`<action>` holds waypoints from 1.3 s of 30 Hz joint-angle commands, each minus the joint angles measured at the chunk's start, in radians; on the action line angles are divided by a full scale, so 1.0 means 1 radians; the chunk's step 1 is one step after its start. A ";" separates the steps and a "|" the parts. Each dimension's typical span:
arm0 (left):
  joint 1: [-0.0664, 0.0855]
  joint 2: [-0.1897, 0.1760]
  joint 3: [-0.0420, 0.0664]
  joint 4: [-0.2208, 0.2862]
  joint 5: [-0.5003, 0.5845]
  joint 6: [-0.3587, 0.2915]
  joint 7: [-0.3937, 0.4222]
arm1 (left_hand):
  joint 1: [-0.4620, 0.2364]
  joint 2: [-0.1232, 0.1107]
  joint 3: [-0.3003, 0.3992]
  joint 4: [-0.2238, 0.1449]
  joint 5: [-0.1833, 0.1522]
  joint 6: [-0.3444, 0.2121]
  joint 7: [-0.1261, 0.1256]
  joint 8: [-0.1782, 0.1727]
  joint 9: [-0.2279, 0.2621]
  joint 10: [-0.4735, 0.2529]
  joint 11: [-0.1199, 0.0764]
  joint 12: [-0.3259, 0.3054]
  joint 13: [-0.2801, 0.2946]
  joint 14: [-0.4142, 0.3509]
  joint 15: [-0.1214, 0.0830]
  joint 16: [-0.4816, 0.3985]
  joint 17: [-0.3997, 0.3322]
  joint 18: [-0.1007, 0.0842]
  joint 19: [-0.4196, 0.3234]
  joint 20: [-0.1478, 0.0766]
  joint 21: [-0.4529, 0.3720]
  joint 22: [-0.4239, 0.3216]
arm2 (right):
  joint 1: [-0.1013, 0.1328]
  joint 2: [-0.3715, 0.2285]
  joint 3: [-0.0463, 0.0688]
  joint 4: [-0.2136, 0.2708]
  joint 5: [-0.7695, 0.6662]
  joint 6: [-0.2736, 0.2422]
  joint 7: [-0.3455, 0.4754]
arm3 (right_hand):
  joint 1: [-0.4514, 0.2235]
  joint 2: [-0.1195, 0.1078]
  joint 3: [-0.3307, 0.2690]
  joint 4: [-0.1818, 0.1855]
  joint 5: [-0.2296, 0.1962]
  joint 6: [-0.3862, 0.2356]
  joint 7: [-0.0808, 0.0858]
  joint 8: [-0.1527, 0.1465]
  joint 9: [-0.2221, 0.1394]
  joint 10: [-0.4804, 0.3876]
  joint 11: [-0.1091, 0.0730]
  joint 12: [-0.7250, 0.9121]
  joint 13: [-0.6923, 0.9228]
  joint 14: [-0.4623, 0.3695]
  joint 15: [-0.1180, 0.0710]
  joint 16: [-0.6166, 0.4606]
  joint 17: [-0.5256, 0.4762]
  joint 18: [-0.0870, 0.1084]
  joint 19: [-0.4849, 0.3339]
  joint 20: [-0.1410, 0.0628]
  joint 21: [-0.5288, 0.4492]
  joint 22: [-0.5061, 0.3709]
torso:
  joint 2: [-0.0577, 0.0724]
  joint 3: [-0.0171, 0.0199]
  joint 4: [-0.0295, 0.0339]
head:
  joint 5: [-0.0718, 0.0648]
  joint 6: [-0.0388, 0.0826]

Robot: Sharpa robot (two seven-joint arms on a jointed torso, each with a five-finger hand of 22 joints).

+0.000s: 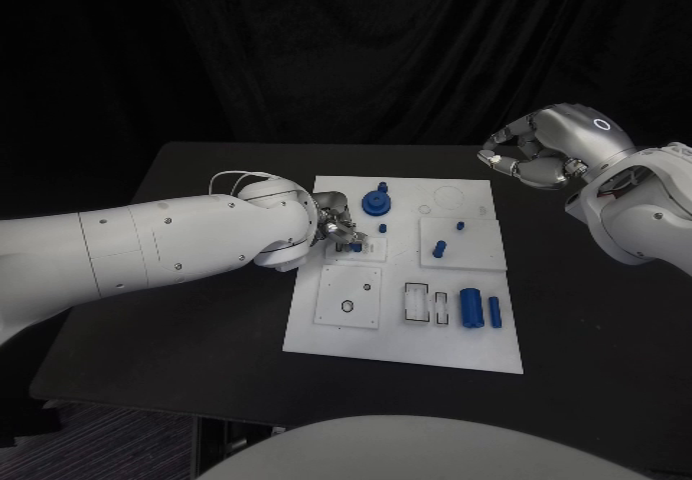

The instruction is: Assemble the parts on the task board

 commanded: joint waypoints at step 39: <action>-0.011 -0.004 -0.003 -0.007 -0.065 0.069 0.011 | -0.159 0.000 -0.142 0.110 -0.225 -0.006 0.018 -0.064 0.001 0.106 0.023 0.003 0.263 0.106 0.024 0.003 0.263 -0.003 -0.012 0.015 -0.024 0.061 | -0.007 0.000 0.001 -0.001 -0.003 0.013 -0.020 | 0.009 -0.006 0.006 0.001 0.001 0.007 0.002 -0.004 -0.001 0.102 0.005 0.003 0.263 0.086 0.006 -0.005 0.177 0.002 0.074 0.008 -0.004 0.240 | 0.000 0.0001 -0.0003 | 0.005 0.000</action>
